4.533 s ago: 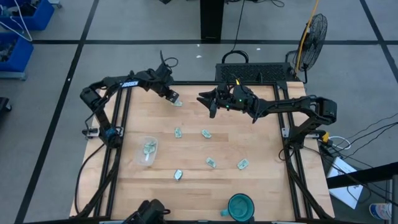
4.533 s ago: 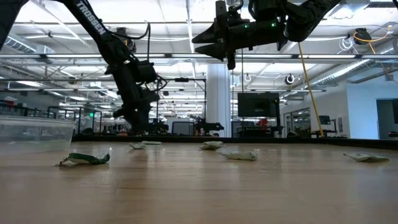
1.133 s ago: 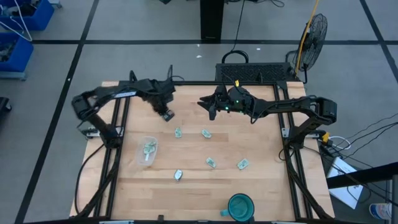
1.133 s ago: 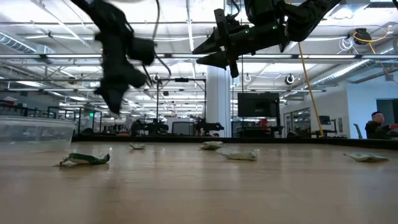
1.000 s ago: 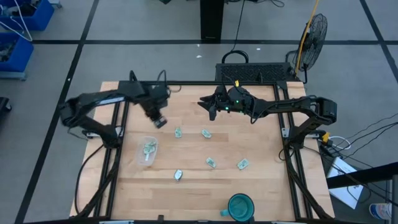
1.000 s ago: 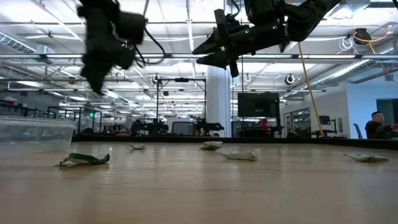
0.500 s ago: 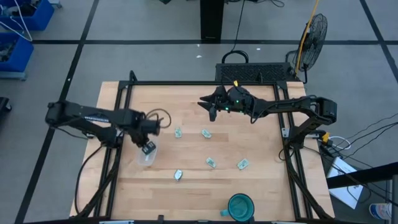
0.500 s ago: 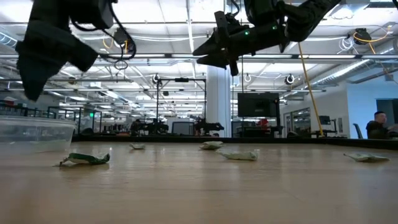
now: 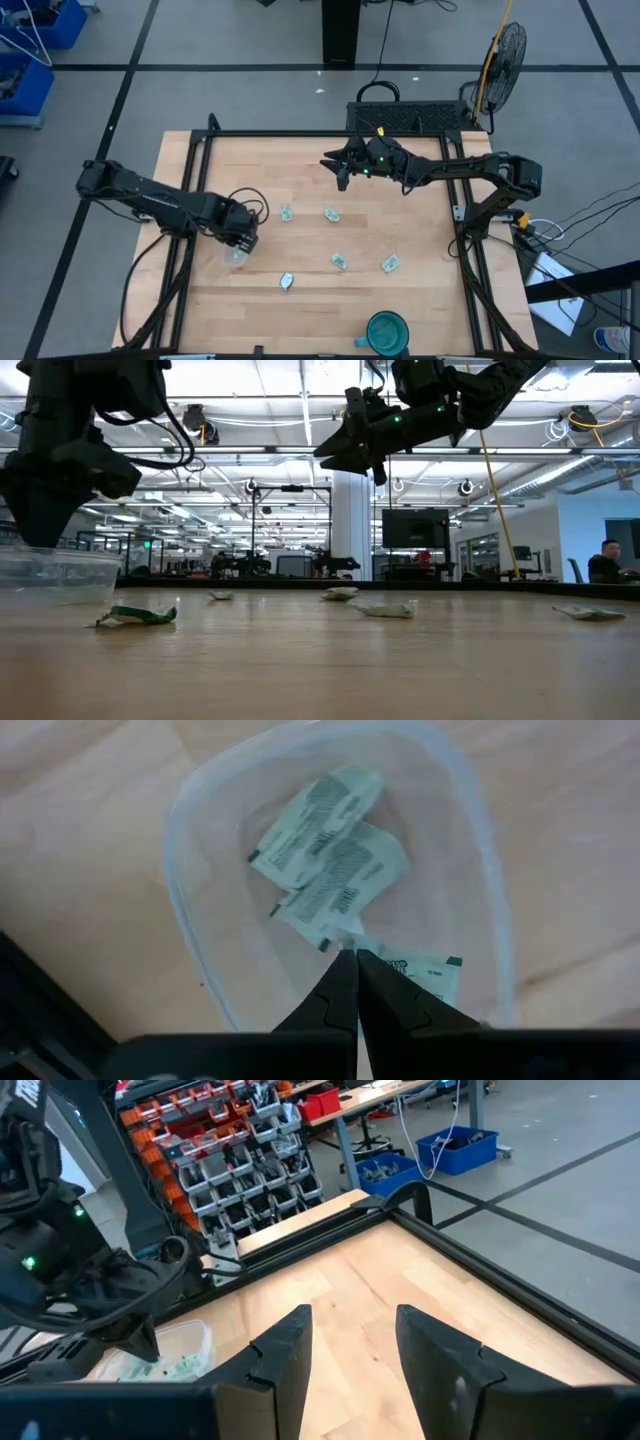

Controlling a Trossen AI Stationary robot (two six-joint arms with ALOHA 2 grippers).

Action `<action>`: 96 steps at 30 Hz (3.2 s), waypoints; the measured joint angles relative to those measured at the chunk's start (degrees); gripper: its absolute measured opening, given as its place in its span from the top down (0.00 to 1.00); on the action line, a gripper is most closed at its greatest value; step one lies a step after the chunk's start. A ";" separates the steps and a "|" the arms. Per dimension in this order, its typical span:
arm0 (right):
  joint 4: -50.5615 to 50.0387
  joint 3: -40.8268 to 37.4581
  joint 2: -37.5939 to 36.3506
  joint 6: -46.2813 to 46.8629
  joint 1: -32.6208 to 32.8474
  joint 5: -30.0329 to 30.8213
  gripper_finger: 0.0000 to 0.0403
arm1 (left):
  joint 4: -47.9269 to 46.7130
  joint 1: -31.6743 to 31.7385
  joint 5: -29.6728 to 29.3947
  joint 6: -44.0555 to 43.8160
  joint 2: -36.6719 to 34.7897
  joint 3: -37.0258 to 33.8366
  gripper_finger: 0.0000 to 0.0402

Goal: Pick and place Stevia / Truvia into bins
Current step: Put the light green stevia packet into the transparent bin

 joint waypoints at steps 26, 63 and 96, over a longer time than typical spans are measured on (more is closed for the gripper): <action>-19.38 6.88 0.00 -14.07 -0.34 -1.19 0.65 | 0.05 7.30 -11.17 12.61 -2.80 11.51 0.68; -47.50 28.28 24.44 -8.78 -12.57 -0.31 0.53 | 12.76 23.38 -13.25 29.82 -3.32 19.40 0.68; -67.83 28.25 9.78 -20.80 -17.47 -7.98 0.47 | 14.65 23.45 -13.37 33.42 -3.32 19.40 0.68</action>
